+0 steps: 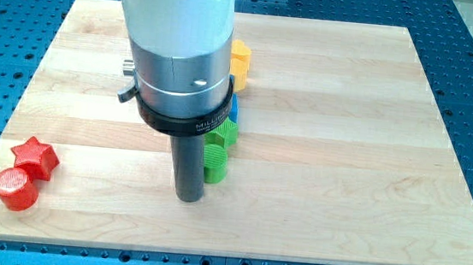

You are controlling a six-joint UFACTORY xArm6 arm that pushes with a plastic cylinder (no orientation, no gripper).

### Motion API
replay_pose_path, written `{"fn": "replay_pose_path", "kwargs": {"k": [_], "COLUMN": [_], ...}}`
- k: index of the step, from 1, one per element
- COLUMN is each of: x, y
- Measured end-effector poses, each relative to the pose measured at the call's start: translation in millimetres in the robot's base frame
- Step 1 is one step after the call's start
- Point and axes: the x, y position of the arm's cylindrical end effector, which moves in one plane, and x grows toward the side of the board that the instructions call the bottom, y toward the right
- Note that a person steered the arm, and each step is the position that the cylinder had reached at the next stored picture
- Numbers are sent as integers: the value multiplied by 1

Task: Push the red circle below the green circle

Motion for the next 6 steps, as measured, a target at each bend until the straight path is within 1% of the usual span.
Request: {"fn": "replay_pose_path", "kwargs": {"k": [1, 2, 3, 4, 5, 6], "x": [-4, -17, -4, 59, 62, 59], "y": [3, 10, -9, -94, -116, -167]}}
